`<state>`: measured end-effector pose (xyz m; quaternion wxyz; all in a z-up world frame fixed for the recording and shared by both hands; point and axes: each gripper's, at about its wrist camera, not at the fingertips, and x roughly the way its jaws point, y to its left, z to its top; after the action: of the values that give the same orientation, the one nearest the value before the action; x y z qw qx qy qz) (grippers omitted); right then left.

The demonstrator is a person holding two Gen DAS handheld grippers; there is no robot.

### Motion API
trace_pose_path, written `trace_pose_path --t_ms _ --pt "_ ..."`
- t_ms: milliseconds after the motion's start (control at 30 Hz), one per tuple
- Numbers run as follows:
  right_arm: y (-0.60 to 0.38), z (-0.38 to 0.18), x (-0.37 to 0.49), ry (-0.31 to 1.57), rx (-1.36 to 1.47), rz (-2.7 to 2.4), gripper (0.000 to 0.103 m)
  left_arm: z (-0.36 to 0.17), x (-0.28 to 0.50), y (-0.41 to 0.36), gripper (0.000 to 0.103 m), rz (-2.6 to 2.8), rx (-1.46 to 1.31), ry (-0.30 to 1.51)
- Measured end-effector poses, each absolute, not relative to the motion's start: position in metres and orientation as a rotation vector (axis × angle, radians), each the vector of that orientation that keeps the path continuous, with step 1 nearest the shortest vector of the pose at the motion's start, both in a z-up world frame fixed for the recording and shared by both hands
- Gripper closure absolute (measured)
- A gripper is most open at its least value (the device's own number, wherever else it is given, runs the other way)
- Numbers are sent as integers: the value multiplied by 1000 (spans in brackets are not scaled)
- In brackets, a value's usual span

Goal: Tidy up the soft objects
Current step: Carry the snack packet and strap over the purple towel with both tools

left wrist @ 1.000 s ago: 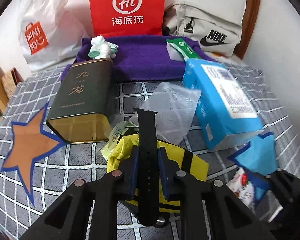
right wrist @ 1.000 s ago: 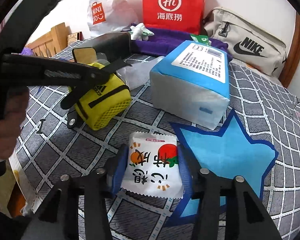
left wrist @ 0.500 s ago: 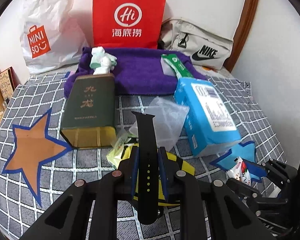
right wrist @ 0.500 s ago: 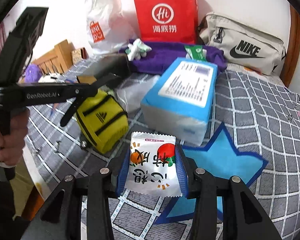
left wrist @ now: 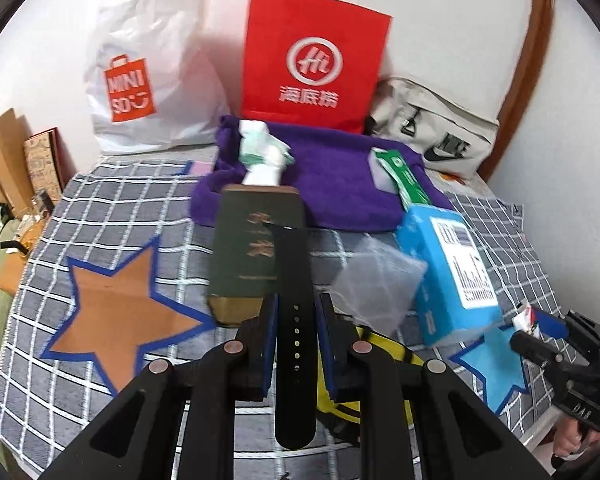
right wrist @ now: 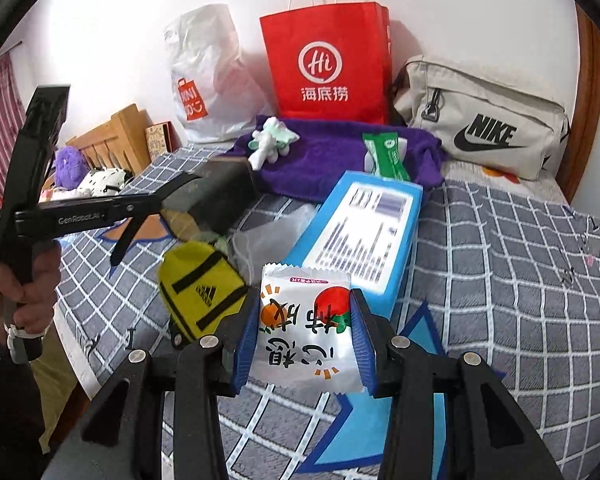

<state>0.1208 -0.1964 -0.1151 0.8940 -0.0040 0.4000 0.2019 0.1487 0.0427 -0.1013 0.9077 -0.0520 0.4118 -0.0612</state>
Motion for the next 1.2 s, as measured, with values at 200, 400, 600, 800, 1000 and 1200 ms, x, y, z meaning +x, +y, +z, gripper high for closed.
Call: trace_pose_path --t_ms 200,400,600,800,1000,1200 --pt "-198 -102 140 814 -16 397 60 -99 157 66 85 -88 -139 847" --pt "-199 -93 160 810 1 387 60 -91 166 77 85 -92 -158 831" --pt "-197 -86 183 804 6 380 60 -83 182 79 85 -105 -165 821" --pt "-197 -80 206 800 4 373 60 -76 203 74 85 -125 -162 810" --pt "-195 -73 235 790 8 379 60 -68 228 68 85 -141 -157 804" --pt "-192 -73 270 795 14 385 60 -64 258 60 85 -163 -153 813"
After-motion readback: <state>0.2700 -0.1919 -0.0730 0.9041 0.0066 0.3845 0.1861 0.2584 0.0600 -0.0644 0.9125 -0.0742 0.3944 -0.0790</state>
